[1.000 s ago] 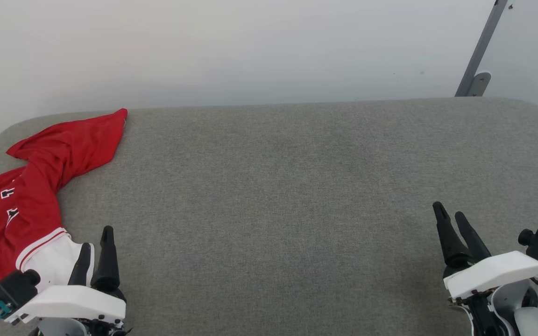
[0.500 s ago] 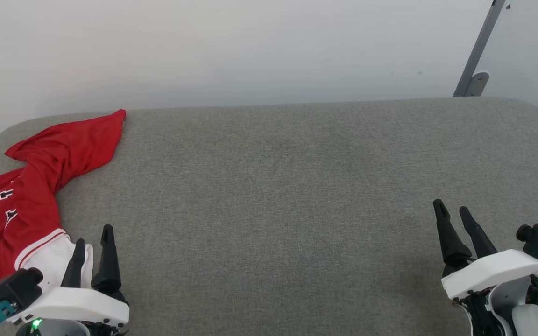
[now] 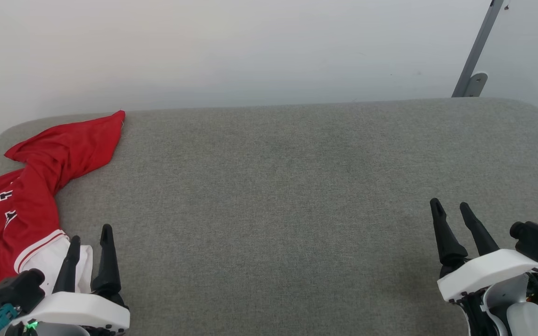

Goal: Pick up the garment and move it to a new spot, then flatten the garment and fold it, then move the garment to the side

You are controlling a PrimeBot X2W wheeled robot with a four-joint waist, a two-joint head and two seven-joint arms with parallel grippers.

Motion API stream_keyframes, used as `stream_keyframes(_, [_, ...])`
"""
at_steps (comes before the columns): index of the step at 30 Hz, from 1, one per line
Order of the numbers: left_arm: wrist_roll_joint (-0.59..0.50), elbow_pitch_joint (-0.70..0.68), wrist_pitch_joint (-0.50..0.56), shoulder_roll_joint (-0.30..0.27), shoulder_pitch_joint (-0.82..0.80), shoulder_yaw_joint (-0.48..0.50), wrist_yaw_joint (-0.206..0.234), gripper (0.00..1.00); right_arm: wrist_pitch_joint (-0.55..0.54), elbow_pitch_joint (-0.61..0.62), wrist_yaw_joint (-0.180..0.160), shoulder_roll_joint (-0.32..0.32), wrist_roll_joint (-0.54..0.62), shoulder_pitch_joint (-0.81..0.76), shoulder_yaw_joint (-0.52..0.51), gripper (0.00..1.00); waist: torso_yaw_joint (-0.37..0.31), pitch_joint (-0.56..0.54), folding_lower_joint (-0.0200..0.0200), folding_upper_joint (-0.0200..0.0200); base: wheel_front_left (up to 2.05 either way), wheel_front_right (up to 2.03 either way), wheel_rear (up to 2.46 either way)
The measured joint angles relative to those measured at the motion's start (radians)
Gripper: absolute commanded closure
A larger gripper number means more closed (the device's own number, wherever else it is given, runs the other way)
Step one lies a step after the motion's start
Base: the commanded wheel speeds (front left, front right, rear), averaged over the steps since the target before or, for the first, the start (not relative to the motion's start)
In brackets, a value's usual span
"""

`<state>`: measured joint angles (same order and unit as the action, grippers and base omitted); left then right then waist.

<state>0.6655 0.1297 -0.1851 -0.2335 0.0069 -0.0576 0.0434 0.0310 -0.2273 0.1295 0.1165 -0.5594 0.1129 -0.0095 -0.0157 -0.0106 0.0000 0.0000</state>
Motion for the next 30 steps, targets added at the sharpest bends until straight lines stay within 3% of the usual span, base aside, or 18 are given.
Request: stream_keyframes(30, [-0.201, -0.005, -0.059, 0.001, 0.020, 0.028, -0.057, 0.00, 0.046, 0.007, 0.000, 0.005, 0.236, 0.011, 0.007, 0.00, -0.007, -0.008, 0.0000, 0.0000, 0.00, 0.00, 0.00])
